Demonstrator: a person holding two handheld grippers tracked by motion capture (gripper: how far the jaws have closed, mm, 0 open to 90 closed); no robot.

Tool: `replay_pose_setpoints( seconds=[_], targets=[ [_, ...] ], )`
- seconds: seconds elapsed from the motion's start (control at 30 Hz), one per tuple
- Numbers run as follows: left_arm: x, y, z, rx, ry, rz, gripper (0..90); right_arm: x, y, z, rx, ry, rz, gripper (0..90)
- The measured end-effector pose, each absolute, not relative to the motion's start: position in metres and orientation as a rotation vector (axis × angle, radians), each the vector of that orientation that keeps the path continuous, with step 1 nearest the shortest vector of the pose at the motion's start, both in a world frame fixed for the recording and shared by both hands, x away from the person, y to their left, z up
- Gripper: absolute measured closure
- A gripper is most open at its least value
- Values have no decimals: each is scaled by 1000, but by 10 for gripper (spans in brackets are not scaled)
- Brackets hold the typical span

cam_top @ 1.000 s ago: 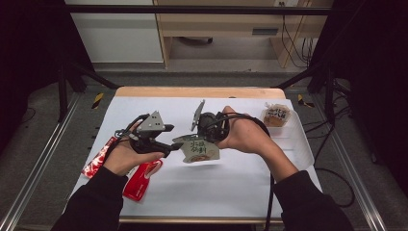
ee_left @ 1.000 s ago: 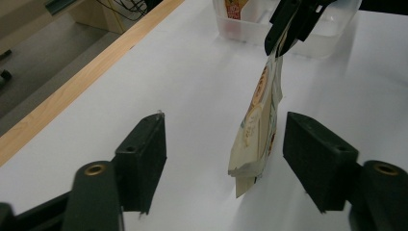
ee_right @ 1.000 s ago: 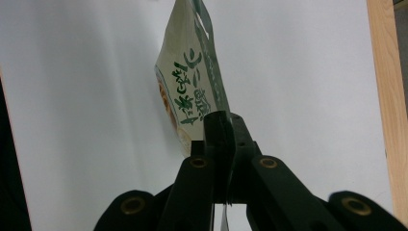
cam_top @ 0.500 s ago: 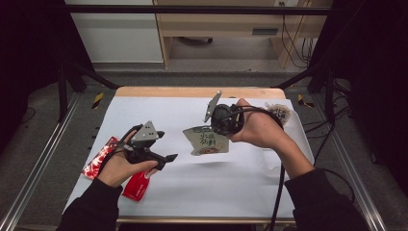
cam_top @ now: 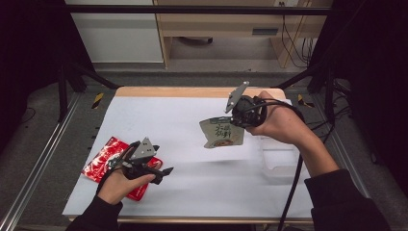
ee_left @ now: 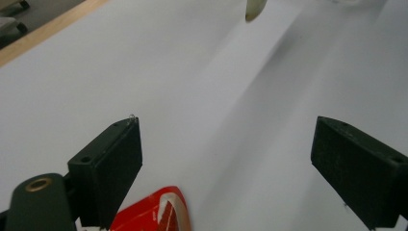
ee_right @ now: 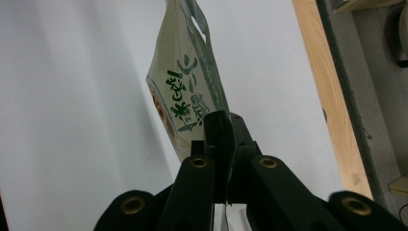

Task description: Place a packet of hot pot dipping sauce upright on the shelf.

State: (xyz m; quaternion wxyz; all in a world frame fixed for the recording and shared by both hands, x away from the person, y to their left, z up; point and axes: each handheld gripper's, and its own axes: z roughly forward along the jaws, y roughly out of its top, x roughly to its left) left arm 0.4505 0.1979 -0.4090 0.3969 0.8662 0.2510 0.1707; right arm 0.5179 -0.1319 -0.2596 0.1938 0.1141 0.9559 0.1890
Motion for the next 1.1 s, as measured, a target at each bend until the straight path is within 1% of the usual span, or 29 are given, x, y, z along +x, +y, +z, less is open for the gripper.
replay_pose_setpoints(
  seconds=[0.13, 0.3, 0.43, 0.53, 0.63, 0.77, 1.1],
  targets=[
    [447, 200, -421, 2204, 652, 419, 103, 518, -146, -251, 348, 2652, 557, 900],
    [443, 205, -426, 2201, 654, 437, 101, 517, -164, -239, 385, 2611, 583, 900],
    [440, 213, -431, 2180, 698, 453, 101, 515, -177, -232, 405, 2584, 587, 900],
    [438, 221, -436, 2151, 750, 492, 92, 515, -188, -229, 425, 2566, 597, 900],
    [438, 227, -438, 2121, 784, 493, 89, 517, -205, -227, 449, 2541, 612, 900],
    [437, 229, -440, 2115, 787, 498, 89, 520, -219, -227, 468, 2532, 606, 900],
    [438, 227, -446, 2137, 783, 490, 89, 527, -268, -232, 573, 2493, 604, 900]
  ],
)
